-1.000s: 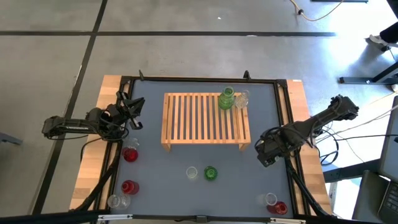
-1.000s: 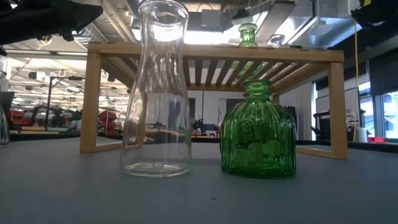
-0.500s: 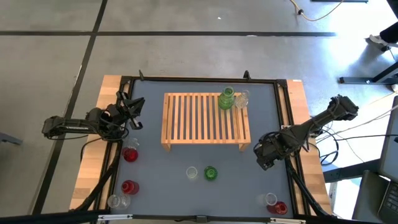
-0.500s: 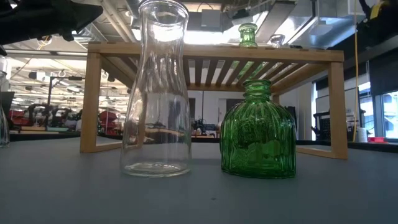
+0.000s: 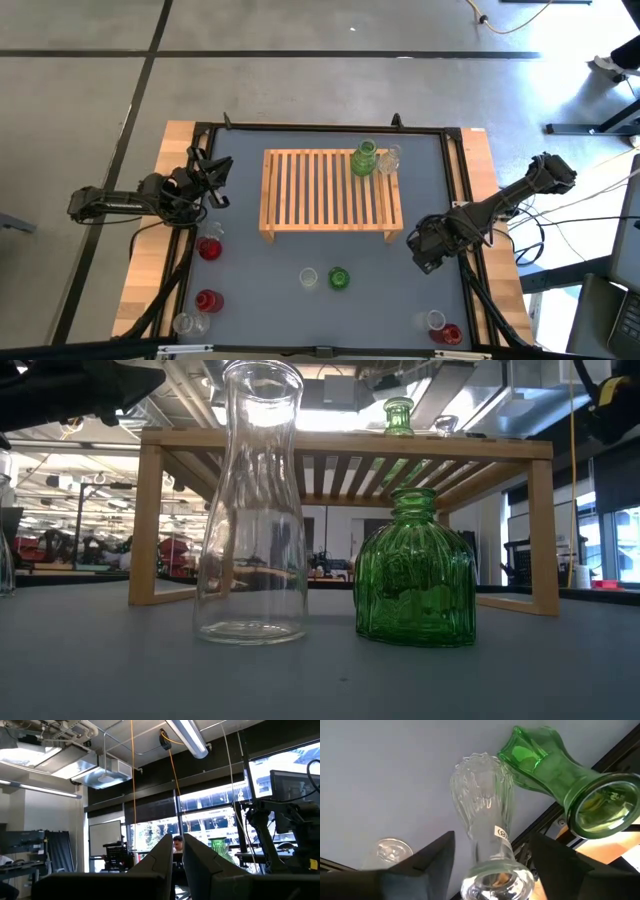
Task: Sort vases onto shelf
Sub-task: Put the transparent bottle on the shelf
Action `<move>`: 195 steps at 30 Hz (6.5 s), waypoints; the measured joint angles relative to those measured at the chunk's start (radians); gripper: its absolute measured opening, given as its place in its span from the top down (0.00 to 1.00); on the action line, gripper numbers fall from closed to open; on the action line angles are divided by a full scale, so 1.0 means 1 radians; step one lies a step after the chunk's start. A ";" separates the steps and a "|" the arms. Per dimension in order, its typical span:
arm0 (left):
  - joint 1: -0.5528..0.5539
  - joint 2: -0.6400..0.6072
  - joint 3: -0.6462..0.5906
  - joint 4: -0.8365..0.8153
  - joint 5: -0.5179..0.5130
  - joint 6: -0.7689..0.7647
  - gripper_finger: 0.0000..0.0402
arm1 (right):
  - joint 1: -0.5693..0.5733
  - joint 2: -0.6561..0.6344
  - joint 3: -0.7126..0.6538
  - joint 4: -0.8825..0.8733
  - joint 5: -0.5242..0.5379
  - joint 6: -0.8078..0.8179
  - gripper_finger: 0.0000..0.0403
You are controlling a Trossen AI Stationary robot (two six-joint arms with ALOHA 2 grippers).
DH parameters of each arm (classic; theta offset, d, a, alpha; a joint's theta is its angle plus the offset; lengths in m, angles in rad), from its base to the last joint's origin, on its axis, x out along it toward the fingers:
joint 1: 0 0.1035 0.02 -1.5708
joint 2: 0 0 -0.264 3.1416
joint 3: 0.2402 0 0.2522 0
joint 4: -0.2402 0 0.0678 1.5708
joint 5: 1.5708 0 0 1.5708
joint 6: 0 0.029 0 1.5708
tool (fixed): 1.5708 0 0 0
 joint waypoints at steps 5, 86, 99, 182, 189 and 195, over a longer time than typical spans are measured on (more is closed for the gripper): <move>0.000 0.000 0.000 0.000 0.000 0.000 0.91 | 0.000 0.000 0.000 -0.001 -0.008 -0.043 0.59; 0.000 0.000 0.000 0.026 0.001 0.003 0.91 | 0.365 -0.044 0.133 0.032 0.551 0.059 0.34; 0.000 0.000 0.000 0.028 0.009 0.008 0.91 | 0.364 0.004 0.064 0.057 0.579 0.040 0.34; 0.000 0.000 0.000 0.035 -0.004 0.009 0.91 | -0.036 -0.061 0.588 -0.151 0.873 -0.584 0.69; 0.000 0.000 0.000 0.035 -0.004 0.009 0.91 | -0.194 -0.061 0.588 -0.032 0.841 -0.783 0.69; 0.000 0.000 0.000 0.043 -0.004 0.009 0.91 | -0.273 -0.043 0.588 0.032 0.839 -0.902 0.69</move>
